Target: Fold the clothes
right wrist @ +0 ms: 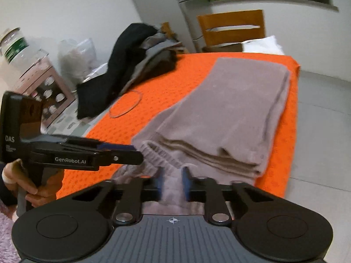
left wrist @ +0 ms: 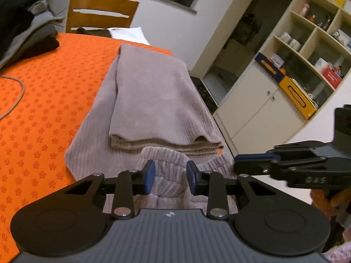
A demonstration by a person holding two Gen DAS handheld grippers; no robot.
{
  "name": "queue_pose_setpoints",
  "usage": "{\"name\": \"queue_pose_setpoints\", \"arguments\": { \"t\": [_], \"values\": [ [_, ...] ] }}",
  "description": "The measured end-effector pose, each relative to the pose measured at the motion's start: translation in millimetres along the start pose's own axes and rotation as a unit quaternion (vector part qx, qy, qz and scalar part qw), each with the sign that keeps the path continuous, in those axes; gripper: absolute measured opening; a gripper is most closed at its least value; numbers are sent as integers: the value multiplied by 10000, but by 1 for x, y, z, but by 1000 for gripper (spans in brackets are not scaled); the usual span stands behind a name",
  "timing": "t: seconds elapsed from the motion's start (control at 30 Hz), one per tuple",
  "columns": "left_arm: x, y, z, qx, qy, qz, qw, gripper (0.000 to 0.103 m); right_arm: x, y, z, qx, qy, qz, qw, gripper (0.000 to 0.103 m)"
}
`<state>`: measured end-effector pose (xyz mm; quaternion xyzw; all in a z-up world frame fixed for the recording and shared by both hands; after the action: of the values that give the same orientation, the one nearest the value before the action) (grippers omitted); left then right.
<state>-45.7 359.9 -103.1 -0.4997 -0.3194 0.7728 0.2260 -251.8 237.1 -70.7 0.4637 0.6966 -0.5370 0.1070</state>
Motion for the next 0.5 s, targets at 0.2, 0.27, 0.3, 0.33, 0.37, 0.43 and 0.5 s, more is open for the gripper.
{"name": "queue_pose_setpoints", "arguments": {
  "t": [0.2,0.27,0.3,0.33,0.37,0.43,0.5],
  "values": [
    [-3,1,-5,-144,-101,274,9995,24,8,31,4,313,-122,-228,9992,9],
    [-4,-1,2,-79,40,373,9993,24,9,33,6,382,-153,-201,9990,6],
    [-5,1,6,-5,108,315,9994,24,10,35,6,411,-173,-203,9988,6],
    [-4,7,9,-2,193,218,9996,24,11,37,7,429,-179,-232,9987,6],
    [-2,13,12,-10,281,114,9995,24,13,39,10,443,-149,-260,9986,6],
    [2,28,13,-152,421,-117,9989,24,16,44,15,460,-65,-295,9985,6],
    [5,43,11,-309,419,-340,9981,24,19,48,22,420,143,-234,9987,5]
  ]
}}
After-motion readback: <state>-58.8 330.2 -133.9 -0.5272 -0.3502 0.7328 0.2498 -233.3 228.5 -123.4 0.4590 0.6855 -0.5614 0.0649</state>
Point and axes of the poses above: each gripper's, at about its wrist camera, not at the fingertips, and y roughly the way its jaws point, z to its right, x to its underside, the point moved 3 cm from there along y, roughly the way its jaws point, and after that the axes turned 5 degrees about -x, right-handed, at the moved point
